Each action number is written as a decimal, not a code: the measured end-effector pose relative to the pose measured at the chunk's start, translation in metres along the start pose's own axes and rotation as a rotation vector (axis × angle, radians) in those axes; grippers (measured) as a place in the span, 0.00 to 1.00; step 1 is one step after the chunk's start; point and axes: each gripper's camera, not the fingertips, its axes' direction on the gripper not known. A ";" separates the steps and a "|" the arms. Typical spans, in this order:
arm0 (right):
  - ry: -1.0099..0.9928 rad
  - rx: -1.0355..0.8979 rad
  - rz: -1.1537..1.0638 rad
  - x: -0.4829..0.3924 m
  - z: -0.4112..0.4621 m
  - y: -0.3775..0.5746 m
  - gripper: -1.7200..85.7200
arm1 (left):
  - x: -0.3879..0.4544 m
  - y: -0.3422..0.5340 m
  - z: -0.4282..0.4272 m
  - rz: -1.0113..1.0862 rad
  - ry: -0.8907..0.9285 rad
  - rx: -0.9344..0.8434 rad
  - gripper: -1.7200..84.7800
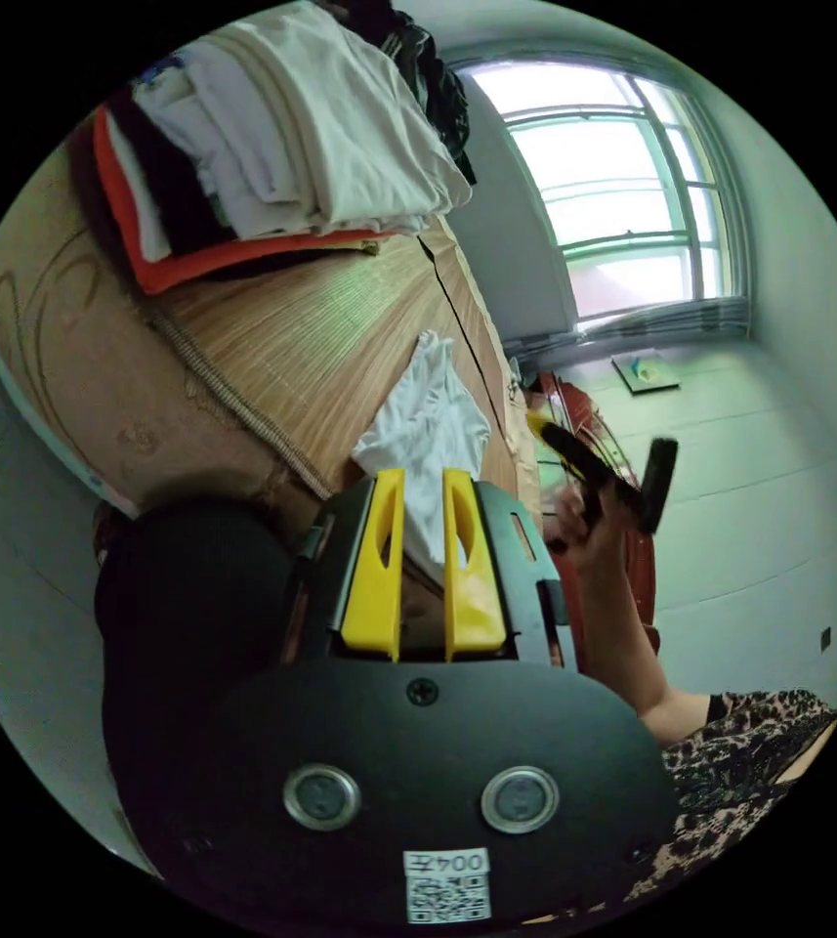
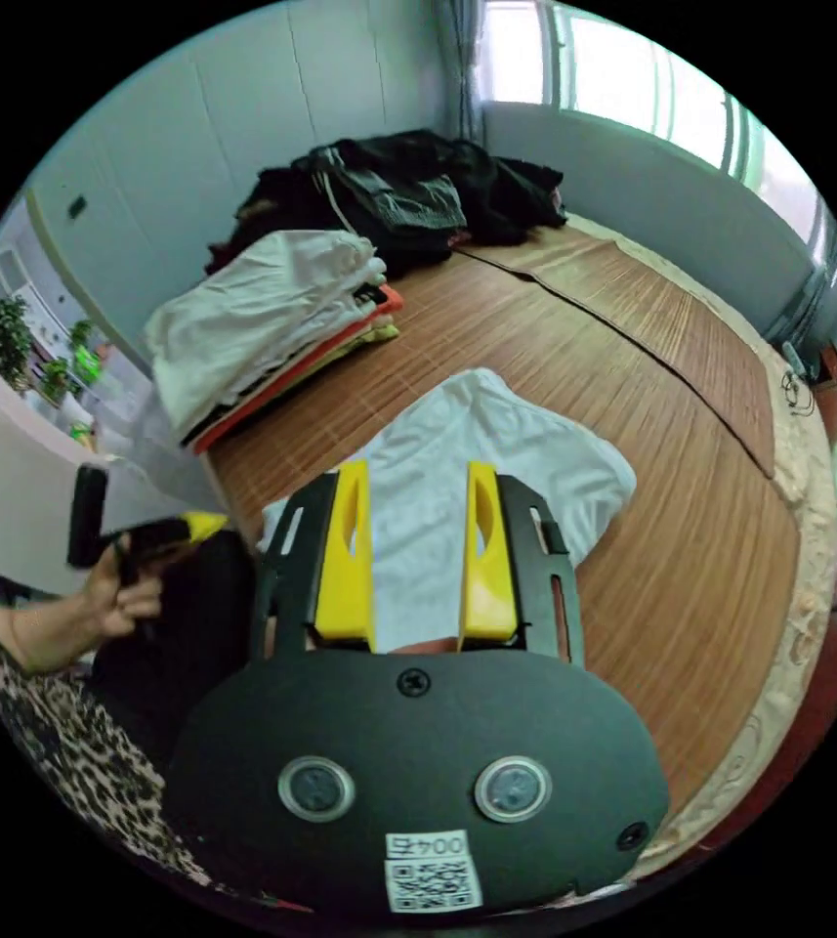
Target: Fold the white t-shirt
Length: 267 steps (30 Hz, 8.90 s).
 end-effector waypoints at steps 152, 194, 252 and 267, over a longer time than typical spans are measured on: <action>-1.163 0.123 0.952 0.354 0.298 0.413 0.22 | 0.116 -0.062 0.091 -0.007 0.290 -0.284 0.08; -0.678 -0.216 0.212 0.031 0.322 -0.251 0.11 | -0.062 -0.268 -0.264 -0.049 0.337 0.114 0.09; 0.095 -0.377 0.404 -0.043 0.128 0.101 0.01 | 0.211 -0.001 0.314 0.678 -0.675 -0.398 0.03; 0.394 -0.466 0.208 -0.047 0.167 0.024 0.01 | 0.210 0.010 0.480 0.772 -0.959 -0.401 0.03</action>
